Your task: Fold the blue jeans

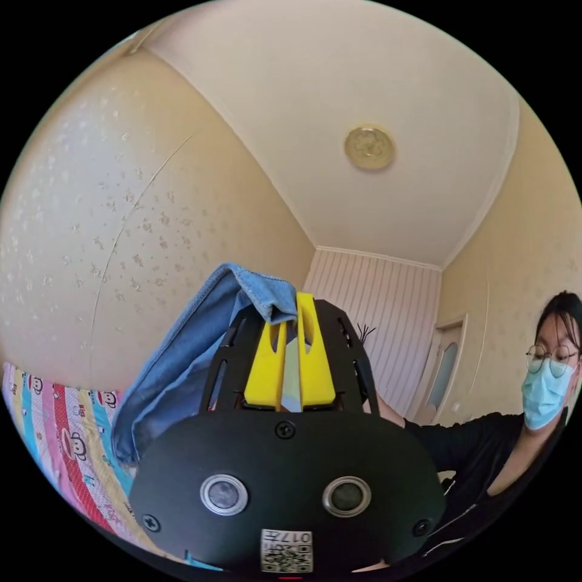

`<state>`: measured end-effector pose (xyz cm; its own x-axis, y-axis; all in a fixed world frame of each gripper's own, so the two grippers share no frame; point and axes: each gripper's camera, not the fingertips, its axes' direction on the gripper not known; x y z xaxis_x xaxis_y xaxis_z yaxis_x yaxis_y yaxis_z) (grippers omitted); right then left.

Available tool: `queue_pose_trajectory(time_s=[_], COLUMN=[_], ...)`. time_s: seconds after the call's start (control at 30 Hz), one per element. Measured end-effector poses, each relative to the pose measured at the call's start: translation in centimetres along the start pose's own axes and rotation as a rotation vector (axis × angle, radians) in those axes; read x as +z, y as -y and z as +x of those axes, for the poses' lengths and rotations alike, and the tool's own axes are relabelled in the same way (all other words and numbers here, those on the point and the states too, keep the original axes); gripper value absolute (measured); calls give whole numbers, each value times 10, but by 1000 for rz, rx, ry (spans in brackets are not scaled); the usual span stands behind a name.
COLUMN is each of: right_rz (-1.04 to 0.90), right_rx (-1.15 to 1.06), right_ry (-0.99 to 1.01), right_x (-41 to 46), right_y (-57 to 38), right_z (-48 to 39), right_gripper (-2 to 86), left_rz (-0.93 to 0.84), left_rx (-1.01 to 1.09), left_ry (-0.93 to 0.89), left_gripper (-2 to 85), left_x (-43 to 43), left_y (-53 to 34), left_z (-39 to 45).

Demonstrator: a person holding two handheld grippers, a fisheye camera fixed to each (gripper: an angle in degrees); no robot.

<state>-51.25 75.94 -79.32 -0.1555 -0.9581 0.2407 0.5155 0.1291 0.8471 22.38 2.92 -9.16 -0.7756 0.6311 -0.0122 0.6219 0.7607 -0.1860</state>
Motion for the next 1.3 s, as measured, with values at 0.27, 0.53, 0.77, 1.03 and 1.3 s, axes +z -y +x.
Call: queue_pose_trajectory(time_s=[0.27, 0.53, 0.77, 1.03, 1.3], right_rz=[16, -310, -386, -469, -538], right_rx=[284, 805, 968, 1214, 993], right_ry=[64, -146, -161, -273, -568], right_x=[-29, -23, -16, -46, -54], right_y=[-359, -695, -807, -936, -847], right_z=[-1, 3, -2, -30, 18], right_gripper=[-1, 0, 9, 30, 76], left_rz=[-203, -561, -637, -667, -628], left_rx=[-223, -963, -1256, -1399, -1005], left_ry=[22, 128, 118, 218, 404], left_gripper=[6, 11, 27, 30, 65], left_x=[-73, -171, -225, -297, -280], left_y=[-314, -718, -839, -905, -840], left_z=[97, 152, 205, 268, 253])
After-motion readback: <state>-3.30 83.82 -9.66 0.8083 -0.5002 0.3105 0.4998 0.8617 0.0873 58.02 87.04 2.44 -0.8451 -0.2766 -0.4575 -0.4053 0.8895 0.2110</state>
